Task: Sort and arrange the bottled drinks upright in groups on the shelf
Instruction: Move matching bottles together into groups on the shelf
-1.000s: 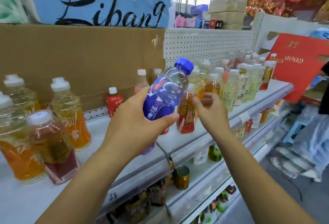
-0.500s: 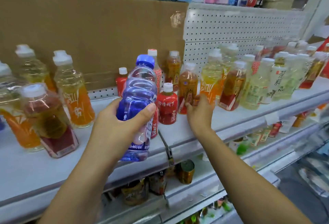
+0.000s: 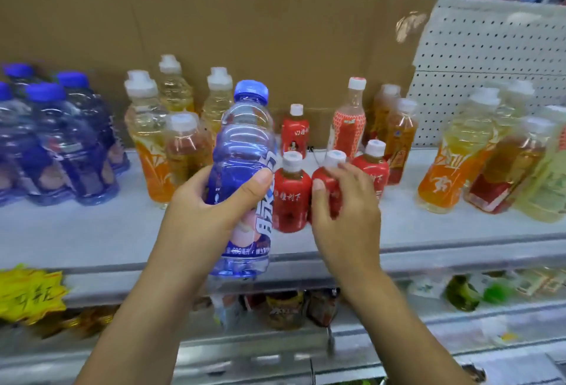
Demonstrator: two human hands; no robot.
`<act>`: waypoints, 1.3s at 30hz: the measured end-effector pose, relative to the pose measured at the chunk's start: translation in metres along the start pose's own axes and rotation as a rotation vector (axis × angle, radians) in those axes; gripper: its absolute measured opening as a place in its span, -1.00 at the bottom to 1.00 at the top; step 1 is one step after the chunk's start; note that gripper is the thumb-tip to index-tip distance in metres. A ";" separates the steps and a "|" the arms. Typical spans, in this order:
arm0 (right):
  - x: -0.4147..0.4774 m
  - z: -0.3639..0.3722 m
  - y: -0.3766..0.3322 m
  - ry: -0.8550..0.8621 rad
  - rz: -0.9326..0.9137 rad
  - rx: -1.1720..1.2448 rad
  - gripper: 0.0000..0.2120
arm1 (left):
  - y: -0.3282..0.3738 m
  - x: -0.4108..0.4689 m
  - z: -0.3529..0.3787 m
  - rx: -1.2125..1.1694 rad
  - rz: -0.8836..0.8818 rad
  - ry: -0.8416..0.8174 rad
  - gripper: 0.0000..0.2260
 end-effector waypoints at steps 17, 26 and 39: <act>-0.100 0.219 -0.146 -0.504 -0.281 -0.346 -0.57 | -0.024 -0.013 -0.272 0.137 0.270 0.540 -0.48; -0.098 0.213 -0.147 -0.587 -0.209 -0.379 -0.46 | -0.062 0.041 -0.307 0.276 0.220 0.477 -0.45; -0.004 0.127 -0.181 -0.106 -0.300 0.102 -0.84 | -0.095 0.060 -0.294 0.910 -0.085 0.565 -0.20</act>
Point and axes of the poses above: each hand's wrist, its own x-axis towards the middle knuckle, its own z-axis out of the palm, y = z × x, the point moved 6 cm from there along x, towards the middle knuckle, and after that the axes turned 6 degrees about -y, right-handed, at the moved point
